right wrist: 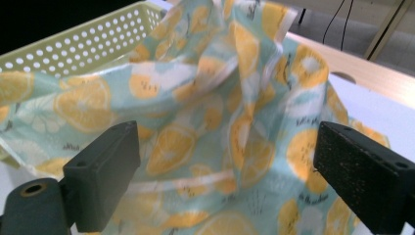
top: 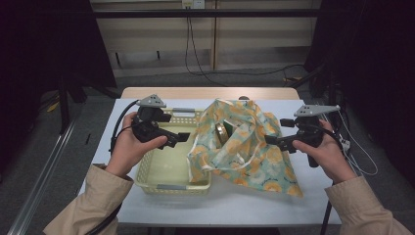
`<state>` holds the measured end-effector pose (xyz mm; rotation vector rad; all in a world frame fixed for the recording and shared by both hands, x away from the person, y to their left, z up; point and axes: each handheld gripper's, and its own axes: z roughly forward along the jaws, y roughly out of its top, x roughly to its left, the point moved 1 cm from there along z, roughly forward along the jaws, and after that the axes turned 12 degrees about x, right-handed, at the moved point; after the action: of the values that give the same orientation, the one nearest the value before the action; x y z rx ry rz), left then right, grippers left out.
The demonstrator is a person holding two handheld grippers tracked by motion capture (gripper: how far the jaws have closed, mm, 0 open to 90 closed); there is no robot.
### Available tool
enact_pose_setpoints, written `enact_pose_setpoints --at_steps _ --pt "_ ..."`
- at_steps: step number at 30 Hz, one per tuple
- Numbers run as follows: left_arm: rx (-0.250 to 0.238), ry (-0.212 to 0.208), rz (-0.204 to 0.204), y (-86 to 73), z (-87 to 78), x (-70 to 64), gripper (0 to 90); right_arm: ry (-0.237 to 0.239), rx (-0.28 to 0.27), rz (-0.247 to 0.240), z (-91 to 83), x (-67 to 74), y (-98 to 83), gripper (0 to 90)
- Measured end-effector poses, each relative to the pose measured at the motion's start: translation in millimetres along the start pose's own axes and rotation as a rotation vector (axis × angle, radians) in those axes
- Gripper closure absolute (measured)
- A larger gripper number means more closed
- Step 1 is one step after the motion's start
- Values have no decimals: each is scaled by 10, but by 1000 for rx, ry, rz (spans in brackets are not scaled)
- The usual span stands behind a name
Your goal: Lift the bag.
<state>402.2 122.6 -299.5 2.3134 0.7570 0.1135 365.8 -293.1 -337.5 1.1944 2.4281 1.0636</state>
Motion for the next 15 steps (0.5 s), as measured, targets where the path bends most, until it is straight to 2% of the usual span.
enact_pose_setpoints --at_steps 3,5,7,8,11,15 --pt "9 5 -12 -102 1 29 62 -17 11 -2 12 7 -91 93" --pt "6 5 -21 -167 3 47 62 -5 10 9 21 13 -153 92" --pt "10 4 -24 -233 11 62 60 -17 17 6 34 23 -216 91" --pt "17 18 -30 -263 16 62 59 -19 23 -2 38 34 -246 85" --pt "23 20 -26 -351 20 73 59 -20 25 -8 44 63 -319 85" --pt "6 18 -26 -469 24 80 59 -24 24 -16 42 92 -398 78"
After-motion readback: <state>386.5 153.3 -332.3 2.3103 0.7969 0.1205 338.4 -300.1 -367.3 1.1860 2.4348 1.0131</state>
